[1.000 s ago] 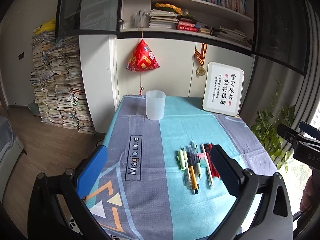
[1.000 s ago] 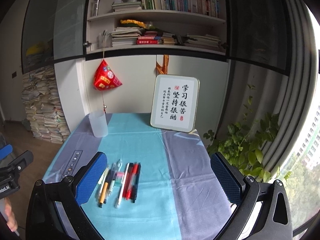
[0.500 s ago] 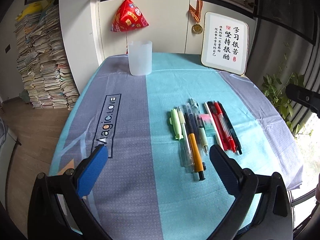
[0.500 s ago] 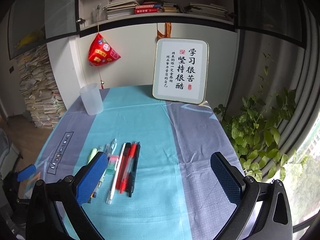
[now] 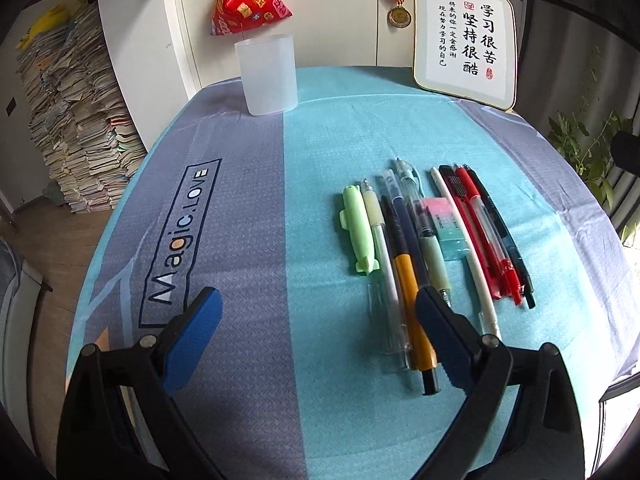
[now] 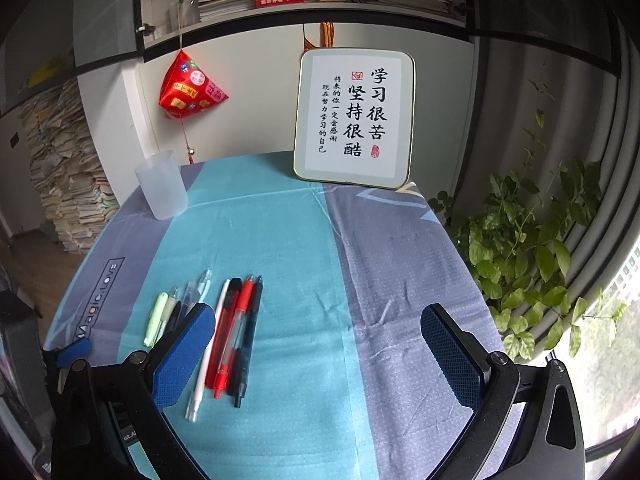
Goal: Organize stationery
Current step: 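Move both tools down toward the row of pens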
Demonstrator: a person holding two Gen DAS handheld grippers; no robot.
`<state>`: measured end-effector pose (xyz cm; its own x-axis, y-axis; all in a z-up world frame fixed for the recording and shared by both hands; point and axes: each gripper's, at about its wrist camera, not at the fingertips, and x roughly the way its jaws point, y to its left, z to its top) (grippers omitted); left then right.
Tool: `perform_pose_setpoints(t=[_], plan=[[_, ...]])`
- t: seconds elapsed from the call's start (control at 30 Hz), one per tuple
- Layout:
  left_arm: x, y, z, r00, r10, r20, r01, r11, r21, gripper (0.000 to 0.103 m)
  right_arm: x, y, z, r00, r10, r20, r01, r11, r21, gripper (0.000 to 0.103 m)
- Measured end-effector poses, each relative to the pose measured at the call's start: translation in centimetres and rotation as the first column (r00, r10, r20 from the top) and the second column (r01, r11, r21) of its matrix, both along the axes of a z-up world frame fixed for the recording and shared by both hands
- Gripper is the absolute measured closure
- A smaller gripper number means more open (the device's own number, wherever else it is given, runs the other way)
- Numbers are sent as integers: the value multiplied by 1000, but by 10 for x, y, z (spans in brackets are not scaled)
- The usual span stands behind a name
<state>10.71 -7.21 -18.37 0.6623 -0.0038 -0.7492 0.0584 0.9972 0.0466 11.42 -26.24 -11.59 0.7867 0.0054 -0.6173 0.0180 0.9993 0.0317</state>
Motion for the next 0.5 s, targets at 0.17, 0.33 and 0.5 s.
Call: perform_pose_setpoints(t=[0.17,0.33,0.5], plan=[[-1,5,3,1000,17,-2,-17,1000,-3,8,-2,-1,4,1000,-3,19,4,1000,-6,0],[6,1,-10,999,13,-53,-12,1000,28,6,-3,-2,6,1000,4,28,-5,1000,14,0],[13,4,-11,997,28,-68,-30,999,-26,8,-2,-2,4,1000,6,20,-6,1000,18,0]])
